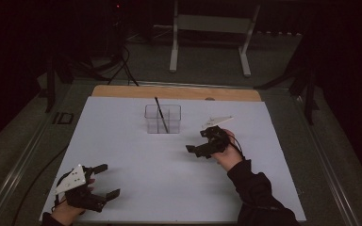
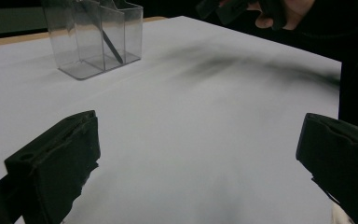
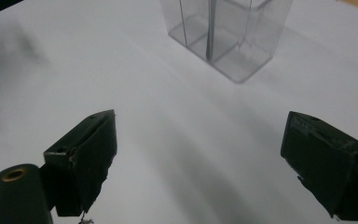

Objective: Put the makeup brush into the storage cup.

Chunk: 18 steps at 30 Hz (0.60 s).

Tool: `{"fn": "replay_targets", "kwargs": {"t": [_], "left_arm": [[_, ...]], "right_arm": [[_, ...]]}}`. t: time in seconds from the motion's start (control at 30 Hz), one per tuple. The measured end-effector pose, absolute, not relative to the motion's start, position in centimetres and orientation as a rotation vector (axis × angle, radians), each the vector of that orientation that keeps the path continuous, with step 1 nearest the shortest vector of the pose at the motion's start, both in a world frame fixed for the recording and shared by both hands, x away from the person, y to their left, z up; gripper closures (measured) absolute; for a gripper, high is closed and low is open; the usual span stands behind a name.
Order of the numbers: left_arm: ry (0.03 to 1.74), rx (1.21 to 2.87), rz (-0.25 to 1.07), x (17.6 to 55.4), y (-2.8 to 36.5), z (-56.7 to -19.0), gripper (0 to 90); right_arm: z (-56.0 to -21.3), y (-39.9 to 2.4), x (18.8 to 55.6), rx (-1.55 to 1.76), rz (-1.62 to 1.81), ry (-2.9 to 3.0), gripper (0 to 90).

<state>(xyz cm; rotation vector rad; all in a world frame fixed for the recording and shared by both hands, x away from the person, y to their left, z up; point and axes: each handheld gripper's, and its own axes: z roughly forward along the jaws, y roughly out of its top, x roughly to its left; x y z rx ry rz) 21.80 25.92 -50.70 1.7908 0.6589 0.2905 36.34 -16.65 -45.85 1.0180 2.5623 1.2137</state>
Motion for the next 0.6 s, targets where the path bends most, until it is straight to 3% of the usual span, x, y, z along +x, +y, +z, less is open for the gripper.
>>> {"fn": "replay_targets", "kwargs": {"t": [0.6], "left_arm": [[0.661,1.79,0.293,21.8,25.9,-50.7,1.0]], "right_arm": [[-48.4,-20.7,32.6,1.06,1.177,2.529,10.8]]}}
